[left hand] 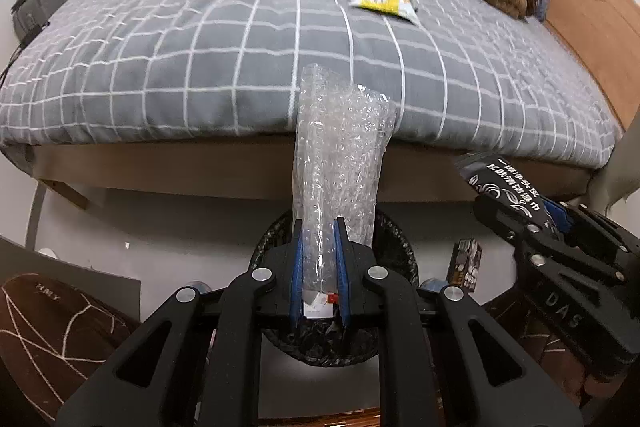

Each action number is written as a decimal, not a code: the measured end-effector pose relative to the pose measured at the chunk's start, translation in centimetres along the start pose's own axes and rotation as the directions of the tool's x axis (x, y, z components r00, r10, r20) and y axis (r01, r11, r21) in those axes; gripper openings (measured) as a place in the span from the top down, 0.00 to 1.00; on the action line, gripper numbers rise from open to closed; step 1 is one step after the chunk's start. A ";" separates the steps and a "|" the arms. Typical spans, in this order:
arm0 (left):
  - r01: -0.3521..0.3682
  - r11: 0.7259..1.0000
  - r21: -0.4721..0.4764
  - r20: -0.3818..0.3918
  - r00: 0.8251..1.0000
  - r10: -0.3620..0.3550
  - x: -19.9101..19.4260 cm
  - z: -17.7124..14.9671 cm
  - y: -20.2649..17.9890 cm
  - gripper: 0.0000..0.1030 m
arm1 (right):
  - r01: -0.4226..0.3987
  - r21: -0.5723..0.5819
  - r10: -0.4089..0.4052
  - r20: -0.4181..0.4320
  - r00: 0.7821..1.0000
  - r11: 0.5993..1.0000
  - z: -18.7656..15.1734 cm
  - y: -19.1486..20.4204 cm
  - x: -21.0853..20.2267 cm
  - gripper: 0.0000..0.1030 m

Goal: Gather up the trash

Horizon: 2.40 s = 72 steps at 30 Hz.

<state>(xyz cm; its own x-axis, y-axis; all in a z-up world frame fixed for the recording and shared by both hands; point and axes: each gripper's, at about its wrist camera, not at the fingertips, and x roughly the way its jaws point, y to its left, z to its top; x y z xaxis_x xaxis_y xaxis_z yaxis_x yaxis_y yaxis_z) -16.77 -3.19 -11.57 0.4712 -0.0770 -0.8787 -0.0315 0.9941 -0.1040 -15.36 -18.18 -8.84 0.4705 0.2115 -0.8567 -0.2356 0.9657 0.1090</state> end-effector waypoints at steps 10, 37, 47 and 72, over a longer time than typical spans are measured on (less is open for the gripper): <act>-0.001 1.000 0.026 -0.102 0.995 0.004 4.1 -1.8 -0.2 0.87 | 0.009 0.001 -0.009 -0.088 0.996 1.000 -1.9 -0.3 3.8 0.63; 0.035 0.993 0.109 -0.159 0.987 -0.018 8.6 -2.2 -2.8 0.41 | 0.051 0.087 -0.037 -0.149 0.988 0.995 -2.5 -3.8 5.8 0.63; -0.014 0.996 0.086 -0.073 0.997 0.020 5.9 -1.1 0.5 0.06 | 0.030 0.050 -0.022 -0.146 0.989 0.998 -2.6 -2.5 6.5 0.63; -0.029 0.999 0.019 -0.063 0.998 0.031 4.5 -0.4 4.2 0.06 | 0.010 -0.011 -0.012 -0.185 0.983 1.000 -2.3 0.6 9.2 0.35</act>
<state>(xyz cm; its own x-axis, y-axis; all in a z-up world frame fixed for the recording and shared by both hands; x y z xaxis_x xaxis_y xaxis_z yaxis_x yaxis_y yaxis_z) -15.18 0.65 -16.12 0.4131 -0.0512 -0.9093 -0.0282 0.9972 -0.0690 -13.11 -15.97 -17.83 0.3080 0.1681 -0.9364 -0.2404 0.9661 0.0944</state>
